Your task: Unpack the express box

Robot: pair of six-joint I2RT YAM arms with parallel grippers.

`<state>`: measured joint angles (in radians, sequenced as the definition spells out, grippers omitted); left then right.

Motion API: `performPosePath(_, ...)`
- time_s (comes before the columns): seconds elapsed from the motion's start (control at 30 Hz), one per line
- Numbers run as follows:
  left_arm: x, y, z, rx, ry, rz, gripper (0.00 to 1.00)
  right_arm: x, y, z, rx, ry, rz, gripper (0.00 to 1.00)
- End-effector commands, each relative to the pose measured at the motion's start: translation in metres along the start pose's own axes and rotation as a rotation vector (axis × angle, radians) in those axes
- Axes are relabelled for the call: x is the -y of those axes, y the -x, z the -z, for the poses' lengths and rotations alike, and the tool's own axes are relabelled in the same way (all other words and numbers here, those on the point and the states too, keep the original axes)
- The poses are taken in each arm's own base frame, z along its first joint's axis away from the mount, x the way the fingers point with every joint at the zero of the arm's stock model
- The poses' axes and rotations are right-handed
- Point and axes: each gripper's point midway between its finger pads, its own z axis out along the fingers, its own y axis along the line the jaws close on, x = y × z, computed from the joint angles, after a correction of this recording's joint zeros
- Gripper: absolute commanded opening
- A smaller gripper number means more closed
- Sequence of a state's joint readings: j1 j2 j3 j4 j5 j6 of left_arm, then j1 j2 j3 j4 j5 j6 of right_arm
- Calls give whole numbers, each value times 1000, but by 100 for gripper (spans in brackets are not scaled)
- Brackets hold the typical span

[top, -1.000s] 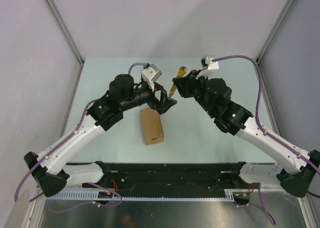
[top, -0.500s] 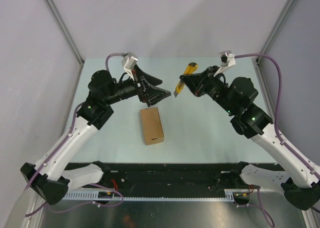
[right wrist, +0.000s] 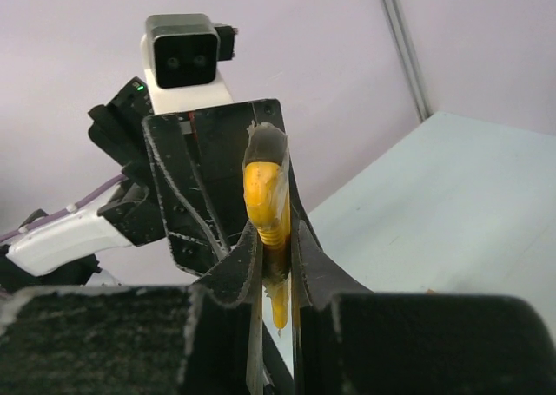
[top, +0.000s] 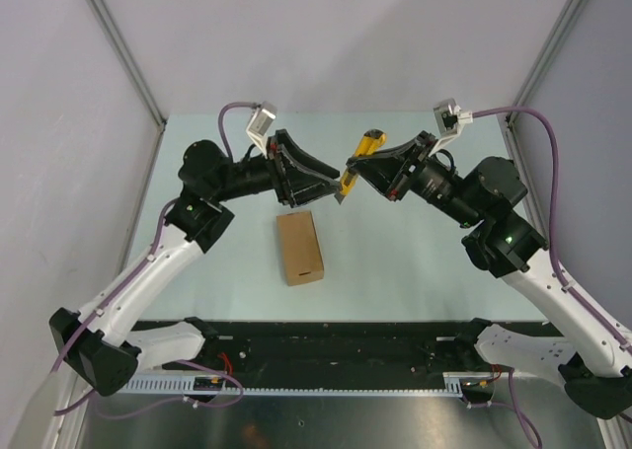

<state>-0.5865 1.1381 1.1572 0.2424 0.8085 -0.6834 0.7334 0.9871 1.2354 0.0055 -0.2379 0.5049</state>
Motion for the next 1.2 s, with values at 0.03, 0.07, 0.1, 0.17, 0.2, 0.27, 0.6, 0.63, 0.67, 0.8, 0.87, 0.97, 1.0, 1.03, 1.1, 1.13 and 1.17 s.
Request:
performPosePath(0.03, 15, -7, -5, -32, -91, 0, 47, -29, 29, 5, 69, 102, 7, 0)
performPosePath(0.07, 15, -7, -5, -35, -94, 1, 45, -29, 27, 4, 64, 100, 3, 0)
performPosePath(0.1, 15, -7, -6, -38, -96, 4, 40, -28, 26, 3, 61, 99, 0, 0)
performPosePath(0.17, 13, -8, -7, -39, -93, 6, 33, -28, 24, 2, 56, 99, -1, 0)
performPosePath(0.2, 12, -8, -7, -40, -94, 4, 26, -28, 25, 2, 56, 99, -3, 0)
performPosePath(0.27, 10, -9, -8, -43, -92, 6, 17, -27, 23, 1, 53, 98, -4, 0)
performPosePath(0.6, 12, -8, -6, -63, -127, -56, 0, -25, 18, 4, 31, 83, -7, 5)
performPosePath(0.63, 13, -8, -4, -68, -131, -59, 0, -25, 18, 4, 30, 80, -8, 6)
performPosePath(0.67, 11, -9, -3, -72, -130, -56, 0, -25, 17, 5, 26, 78, -9, 9)
performPosePath(0.8, 6, -8, 2, -76, -123, -63, 0, -24, 14, 6, 11, 77, 0, 41)
performPosePath(0.87, 3, -8, 8, -84, -123, -79, 0, -17, 5, 8, -25, 52, 15, 57)
performPosePath(0.97, 3, -11, 19, -115, -143, -103, 0, -3, 6, 14, -24, -21, 33, 80)
performPosePath(1.0, 2, -12, 22, -121, -147, -120, 0, -3, 5, 17, -32, -17, 38, 84)
performPosePath(1.03, 3, -13, 26, -126, -150, -135, 0, 1, 4, 20, -43, -28, 43, 85)
performPosePath(1.1, 6, -18, 32, -148, -167, -148, 0, 1, -1, 23, -76, -9, 45, 88)
performPosePath(1.13, 7, -20, 35, -153, -163, -146, 0, 4, -3, 25, -90, -16, 42, 88)
performPosePath(1.17, 8, -23, 36, -165, -171, -144, 0, 1, -7, 27, -118, 14, 40, 88)
